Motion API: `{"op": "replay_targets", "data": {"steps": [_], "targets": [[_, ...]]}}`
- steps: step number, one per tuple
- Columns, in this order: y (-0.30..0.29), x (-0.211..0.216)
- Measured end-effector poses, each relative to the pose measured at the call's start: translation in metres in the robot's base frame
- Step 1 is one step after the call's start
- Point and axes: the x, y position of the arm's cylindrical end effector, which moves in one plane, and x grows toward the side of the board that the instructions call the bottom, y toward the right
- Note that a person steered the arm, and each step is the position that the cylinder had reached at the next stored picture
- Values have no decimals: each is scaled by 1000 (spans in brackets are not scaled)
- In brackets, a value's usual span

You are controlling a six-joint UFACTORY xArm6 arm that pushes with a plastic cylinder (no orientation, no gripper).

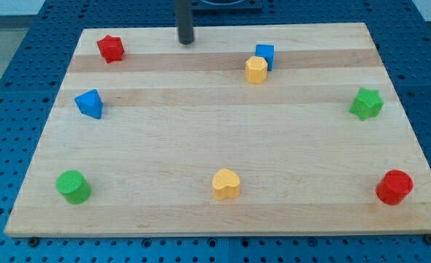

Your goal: Push the red star towards center of the board

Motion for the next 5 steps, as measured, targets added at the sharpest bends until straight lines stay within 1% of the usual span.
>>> {"op": "replay_targets", "data": {"steps": [2,3,4,5], "targets": [[-116,-16],[-162,-23],[-176,-24],[-168,-8]]}}
